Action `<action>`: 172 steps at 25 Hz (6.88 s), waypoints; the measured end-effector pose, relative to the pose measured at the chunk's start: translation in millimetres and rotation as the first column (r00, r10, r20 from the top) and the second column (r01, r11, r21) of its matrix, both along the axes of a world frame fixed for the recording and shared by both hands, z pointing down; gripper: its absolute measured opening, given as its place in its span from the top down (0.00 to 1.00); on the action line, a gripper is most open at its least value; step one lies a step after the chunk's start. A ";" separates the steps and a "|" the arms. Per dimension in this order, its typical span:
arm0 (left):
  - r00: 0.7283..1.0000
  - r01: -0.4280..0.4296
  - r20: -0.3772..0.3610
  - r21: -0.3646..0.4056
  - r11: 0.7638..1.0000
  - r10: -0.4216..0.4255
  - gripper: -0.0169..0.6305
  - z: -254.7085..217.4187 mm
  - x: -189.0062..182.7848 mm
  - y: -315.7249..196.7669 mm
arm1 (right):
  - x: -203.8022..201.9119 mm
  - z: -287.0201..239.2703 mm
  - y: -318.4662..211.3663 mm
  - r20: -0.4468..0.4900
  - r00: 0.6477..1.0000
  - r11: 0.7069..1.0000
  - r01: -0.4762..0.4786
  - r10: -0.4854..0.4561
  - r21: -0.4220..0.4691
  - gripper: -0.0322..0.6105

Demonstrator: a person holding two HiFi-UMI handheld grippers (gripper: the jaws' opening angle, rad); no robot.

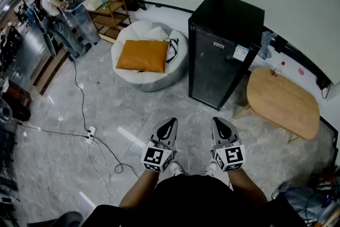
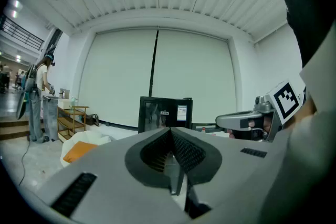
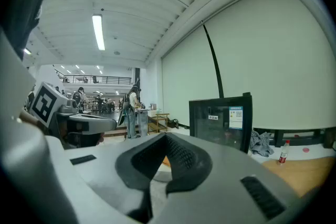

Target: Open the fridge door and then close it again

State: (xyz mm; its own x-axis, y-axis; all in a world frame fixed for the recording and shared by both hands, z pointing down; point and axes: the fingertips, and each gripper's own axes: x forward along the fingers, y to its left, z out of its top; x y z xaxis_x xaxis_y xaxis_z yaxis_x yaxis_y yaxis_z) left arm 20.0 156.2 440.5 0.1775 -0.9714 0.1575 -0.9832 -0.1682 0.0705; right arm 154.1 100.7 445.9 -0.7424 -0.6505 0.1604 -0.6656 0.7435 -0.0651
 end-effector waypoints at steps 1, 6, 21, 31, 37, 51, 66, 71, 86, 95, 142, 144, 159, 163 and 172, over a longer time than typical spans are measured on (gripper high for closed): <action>1.000 -0.004 0.001 0.000 1.000 0.004 0.94 1.5 -2.0 0.2 | -2.5 1.9 0.2 -0.003 1.000 1.000 -0.004 0.004 0.003 0.92; 1.000 -0.016 0.009 -0.007 1.000 0.016 0.94 6.5 -14.4 5.9 | -16.6 4.4 4.4 0.007 1.000 1.000 -0.003 0.003 0.011 0.92; 0.999 -0.045 0.011 -0.008 0.999 0.045 0.94 14.6 -61.7 11.3 | -65.1 8.1 7.7 0.030 1.000 1.000 -0.005 0.005 -0.001 0.92; 0.996 -0.087 0.010 -0.036 0.996 0.088 0.94 20.4 -74.6 -14.2 | -72.1 21.6 -10.8 -0.016 1.000 0.999 -0.026 0.025 -0.030 0.92; 0.993 -0.110 0.027 -0.037 0.993 0.111 0.94 20.7 -80.9 -59.3 | -80.7 28.9 -60.3 -0.011 0.999 0.999 -0.035 0.035 -0.037 0.92; 0.994 -0.109 0.011 -0.121 0.987 0.111 0.94 25.4 -88.3 -194.3 | -98.8 21.6 -192.1 -0.005 1.000 1.000 0.013 -0.013 -0.021 0.92; 0.981 -0.176 0.043 -0.197 0.965 0.188 0.94 43.7 -83.3 -284.0 | -104.5 35.2 -249.8 -0.002 1.000 0.998 -0.007 0.007 -0.058 0.92; 0.972 -0.223 0.039 -0.177 0.958 0.233 0.94 46.4 -92.4 -313.8 | -108.6 42.3 -262.7 -0.026 0.998 0.995 -0.062 0.060 -0.074 0.92; 0.915 -0.387 0.034 -0.215 0.897 0.402 0.94 83.9 -118.0 -392.7 | -138.8 41.8 -293.3 -0.072 0.968 0.966 -0.246 0.241 -0.073 0.92; 0.865 -0.424 0.164 -0.265 0.866 0.474 0.94 108.5 -127.0 -425.5 | -134.2 54.8 -309.8 -0.127 0.938 0.935 -0.337 0.323 -0.111 0.92; 0.768 -0.621 -0.007 -0.251 0.743 0.640 0.81 121.4 -97.6 -429.3 | -130.0 73.8 -271.8 -0.165 0.922 0.915 -0.375 0.351 -0.147 0.92; 0.777 -0.615 -0.019 -0.239 0.751 0.630 0.81 121.8 -98.0 -413.6 | -130.6 72.9 -272.9 -0.163 0.922 0.917 -0.374 0.351 -0.140 0.92; 0.784 -0.602 0.015 -0.220 0.767 0.620 0.83 125.9 -97.1 -379.4 | -141.3 60.0 -244.3 -0.161 0.891 0.894 -0.440 0.423 -0.086 0.92; 0.776 -0.615 0.005 -0.214 0.759 0.631 0.84 126.8 -96.9 -365.5 | -147.4 59.5 -227.3 -0.159 0.871 0.875 -0.479 0.465 -0.070 0.92; 0.772 -0.616 0.020 -0.223 0.755 0.636 0.84 124.0 -90.1 -347.1 | -145.6 49.6 -208.5 -0.146 0.865 0.869 -0.491 0.480 -0.053 0.92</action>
State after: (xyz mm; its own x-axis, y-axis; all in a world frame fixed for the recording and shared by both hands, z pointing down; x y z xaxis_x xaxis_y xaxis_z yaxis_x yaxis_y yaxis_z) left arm -70.1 -190.9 564.5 0.7109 -0.5956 0.3741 -0.6663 -0.7406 0.0871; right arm 8.5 -107.7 495.5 -0.3063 -0.9030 0.3014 -0.9476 0.3195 -0.0059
